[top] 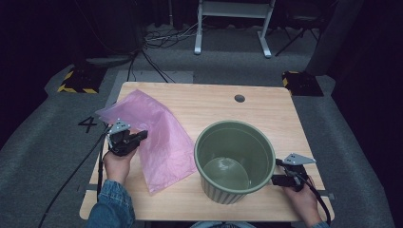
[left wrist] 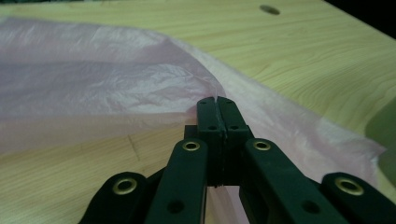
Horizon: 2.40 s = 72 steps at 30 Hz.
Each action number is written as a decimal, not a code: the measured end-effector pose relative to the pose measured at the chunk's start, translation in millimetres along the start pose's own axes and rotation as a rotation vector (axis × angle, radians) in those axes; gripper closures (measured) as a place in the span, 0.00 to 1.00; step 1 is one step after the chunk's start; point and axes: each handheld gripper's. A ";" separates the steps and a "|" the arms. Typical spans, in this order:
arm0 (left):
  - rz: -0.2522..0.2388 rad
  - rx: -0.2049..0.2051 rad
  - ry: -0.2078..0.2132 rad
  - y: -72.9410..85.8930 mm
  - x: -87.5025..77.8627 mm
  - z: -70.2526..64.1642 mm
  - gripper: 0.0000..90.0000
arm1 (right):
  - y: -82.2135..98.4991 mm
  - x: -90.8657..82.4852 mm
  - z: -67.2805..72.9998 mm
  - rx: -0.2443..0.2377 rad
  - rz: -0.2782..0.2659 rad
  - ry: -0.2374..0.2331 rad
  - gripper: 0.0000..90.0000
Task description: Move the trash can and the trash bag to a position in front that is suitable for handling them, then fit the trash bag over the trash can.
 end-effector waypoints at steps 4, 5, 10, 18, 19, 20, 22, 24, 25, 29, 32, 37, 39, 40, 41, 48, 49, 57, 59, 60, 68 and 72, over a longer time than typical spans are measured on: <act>-0.035 0.015 0.016 -6.2 -10.5 -7.6 0.99 | -0.5 0.5 2.6 0.001 -0.001 0.003 0.33; -0.056 0.024 0.030 -10.5 -17.4 -12.7 0.99 | -1.1 0.8 4.9 -0.008 -0.004 -0.006 0.35; -0.085 0.051 0.041 -21.4 -30.6 -21.2 0.99 | -2.9 2.7 8.5 -0.010 -0.007 -0.013 0.38; -0.135 0.067 0.045 -38.5 -50.6 -27.9 0.99 | -6.7 6.9 21.3 -0.033 -0.008 -0.039 0.38; -0.143 0.066 0.034 -41.1 -54.9 -28.3 0.99 | -7.5 7.8 23.3 -0.036 -0.008 -0.042 0.38; -0.143 0.066 0.034 -41.1 -54.9 -28.3 0.99 | -7.5 7.8 23.3 -0.036 -0.008 -0.042 0.38; -0.156 0.058 0.036 -43.5 -60.0 -28.1 0.99 | -10.7 11.3 29.9 -0.048 -0.008 -0.054 0.38; -0.166 0.062 0.027 -46.7 -67.1 -29.4 0.99 | -13.0 13.7 33.9 -0.057 -0.007 -0.063 0.38; -0.166 0.062 0.027 -46.7 -67.1 -29.4 0.99 | -13.0 13.7 33.9 -0.057 -0.007 -0.063 0.38; -0.182 0.078 0.017 -53.4 -79.3 -32.6 0.99 | -16.7 17.9 42.8 -0.069 -0.010 -0.079 0.40; -0.192 0.093 0.011 -58.3 -86.8 -34.8 0.99 | -19.0 20.3 45.4 -0.075 -0.009 -0.086 0.40; -0.209 0.112 0.003 -69.4 -100.8 -38.0 0.99 | -22.4 24.2 49.9 -0.083 -0.009 -0.094 0.40; -0.219 0.119 0.002 -74.4 -105.6 -40.0 0.99 | -22.5 24.3 49.9 -0.082 -0.009 -0.095 0.40; -0.223 0.129 0.000 -78.2 -109.1 -41.4 0.99 | -22.5 24.3 49.9 -0.082 -0.009 -0.094 0.40; -0.226 0.133 0.000 -81.1 -111.8 -42.7 0.99 | -22.5 24.3 49.9 -0.082 -0.009 -0.094 0.40; -0.240 0.161 0.002 -98.0 -123.3 -47.6 0.99 | -22.1 24.1 50.4 -0.080 -0.010 -0.090 0.40; -0.241 0.164 0.005 -101.3 -125.3 -48.6 0.99 | -22.0 23.9 50.5 -0.080 -0.010 -0.090 0.40; -0.248 0.179 0.037 -114.9 -131.7 -50.7 0.99 | -22.0 23.9 50.5 -0.079 -0.010 -0.090 0.40; -0.253 0.187 0.052 -119.4 -133.6 -50.5 0.99 | -22.0 23.9 50.6 -0.079 -0.010 -0.089 0.40; -0.256 0.190 0.062 -121.7 -134.4 -50.4 0.99 | -22.0 23.9 50.6 -0.079 -0.010 -0.089 0.40; -0.278 0.238 0.194 -136.7 -138.8 -44.4 0.99 | -21.8 23.7 50.7 -0.078 -0.010 -0.088 0.40; -0.280 0.241 0.235 -141.3 -140.1 -37.3 0.99 | -21.8 23.7 50.7 -0.078 -0.010 -0.088 0.40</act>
Point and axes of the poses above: each handheld gripper's, and its own axes: x roughly forward along the jaws, y roughly out of its underside, z roughly to its left, and after that the axes turned 1 degree about z, right-handed
